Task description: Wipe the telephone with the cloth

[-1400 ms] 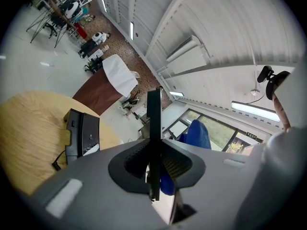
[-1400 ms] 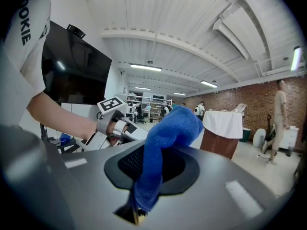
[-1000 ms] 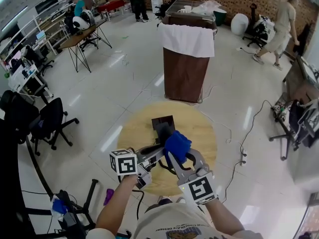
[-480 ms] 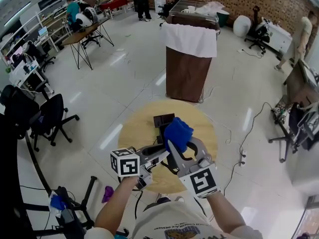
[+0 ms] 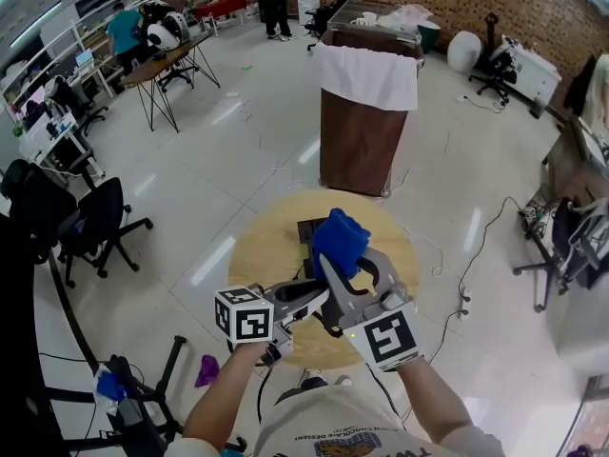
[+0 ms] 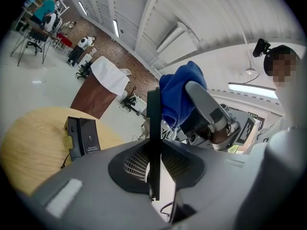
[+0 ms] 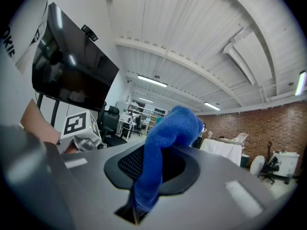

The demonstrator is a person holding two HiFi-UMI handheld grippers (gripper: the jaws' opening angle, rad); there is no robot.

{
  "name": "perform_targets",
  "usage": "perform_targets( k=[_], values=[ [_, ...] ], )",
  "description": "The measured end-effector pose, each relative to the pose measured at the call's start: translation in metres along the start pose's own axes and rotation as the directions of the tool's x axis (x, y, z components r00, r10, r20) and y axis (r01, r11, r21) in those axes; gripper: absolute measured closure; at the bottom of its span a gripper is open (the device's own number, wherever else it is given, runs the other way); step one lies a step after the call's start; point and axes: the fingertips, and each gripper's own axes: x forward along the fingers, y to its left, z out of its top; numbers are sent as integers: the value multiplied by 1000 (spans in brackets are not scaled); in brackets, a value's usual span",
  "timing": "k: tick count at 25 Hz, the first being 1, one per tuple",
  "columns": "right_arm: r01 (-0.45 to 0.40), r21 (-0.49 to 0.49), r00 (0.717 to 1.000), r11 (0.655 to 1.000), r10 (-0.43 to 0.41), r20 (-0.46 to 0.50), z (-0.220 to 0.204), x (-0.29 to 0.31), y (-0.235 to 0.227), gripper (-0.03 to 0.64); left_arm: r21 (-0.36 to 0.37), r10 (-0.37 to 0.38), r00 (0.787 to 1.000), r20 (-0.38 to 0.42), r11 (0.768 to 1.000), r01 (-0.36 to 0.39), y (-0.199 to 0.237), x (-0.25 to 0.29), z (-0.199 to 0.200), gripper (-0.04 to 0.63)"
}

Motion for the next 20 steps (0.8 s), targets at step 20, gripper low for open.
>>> perform_targets(
  k=[20],
  values=[
    [-135, 34, 990, 990, 134, 45, 23, 5, 54, 557, 132, 110, 992, -55, 986, -102, -5, 14, -1, 532]
  ],
)
